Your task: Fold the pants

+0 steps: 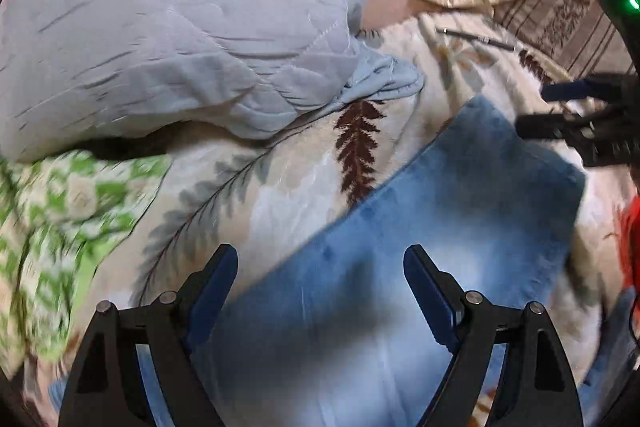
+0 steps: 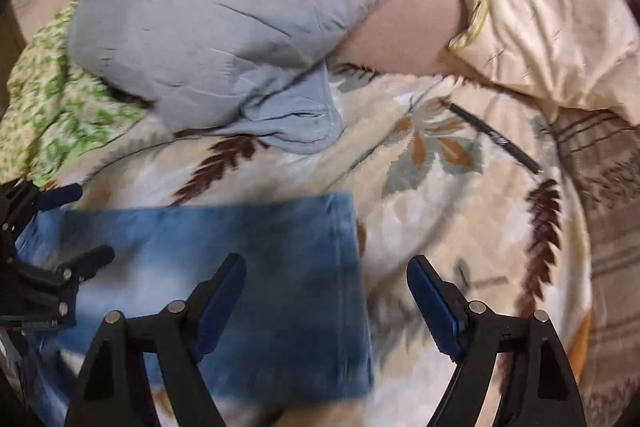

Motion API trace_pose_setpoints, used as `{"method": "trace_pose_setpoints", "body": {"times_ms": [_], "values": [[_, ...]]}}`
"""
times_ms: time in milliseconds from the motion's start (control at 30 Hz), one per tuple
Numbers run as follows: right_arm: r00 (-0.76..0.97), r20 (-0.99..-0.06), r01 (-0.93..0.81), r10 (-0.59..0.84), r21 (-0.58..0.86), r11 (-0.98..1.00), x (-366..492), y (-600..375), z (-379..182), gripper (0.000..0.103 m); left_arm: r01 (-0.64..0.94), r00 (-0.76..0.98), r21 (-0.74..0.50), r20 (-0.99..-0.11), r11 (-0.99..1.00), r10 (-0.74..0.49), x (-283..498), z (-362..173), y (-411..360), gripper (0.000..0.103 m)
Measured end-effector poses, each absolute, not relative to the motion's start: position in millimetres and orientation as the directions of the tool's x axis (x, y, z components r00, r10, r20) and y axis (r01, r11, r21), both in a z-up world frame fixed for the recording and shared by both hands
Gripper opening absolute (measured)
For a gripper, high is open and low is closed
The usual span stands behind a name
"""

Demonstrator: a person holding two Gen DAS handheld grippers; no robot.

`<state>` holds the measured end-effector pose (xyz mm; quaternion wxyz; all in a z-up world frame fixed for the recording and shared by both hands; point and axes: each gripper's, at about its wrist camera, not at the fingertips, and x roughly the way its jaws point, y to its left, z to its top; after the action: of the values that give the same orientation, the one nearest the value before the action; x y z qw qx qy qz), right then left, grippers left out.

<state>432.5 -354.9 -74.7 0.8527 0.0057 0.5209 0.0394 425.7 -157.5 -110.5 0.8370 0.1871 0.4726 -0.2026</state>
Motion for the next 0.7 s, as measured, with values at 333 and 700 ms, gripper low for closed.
{"method": "trace_pose_setpoints", "body": {"times_ms": [333,700], "values": [[0.350,-0.925,-0.129,0.147,0.108,0.986,483,-349,-122,0.022,0.580,0.346,0.026,-0.913,0.814,-0.218,452,-145,-157,0.025],[0.449,-0.881,-0.181,0.148,0.072,0.981,452,-348,-86,0.003,0.613,0.383,0.023,-0.883,0.790,-0.271,416,-104,-158,0.006]]}}
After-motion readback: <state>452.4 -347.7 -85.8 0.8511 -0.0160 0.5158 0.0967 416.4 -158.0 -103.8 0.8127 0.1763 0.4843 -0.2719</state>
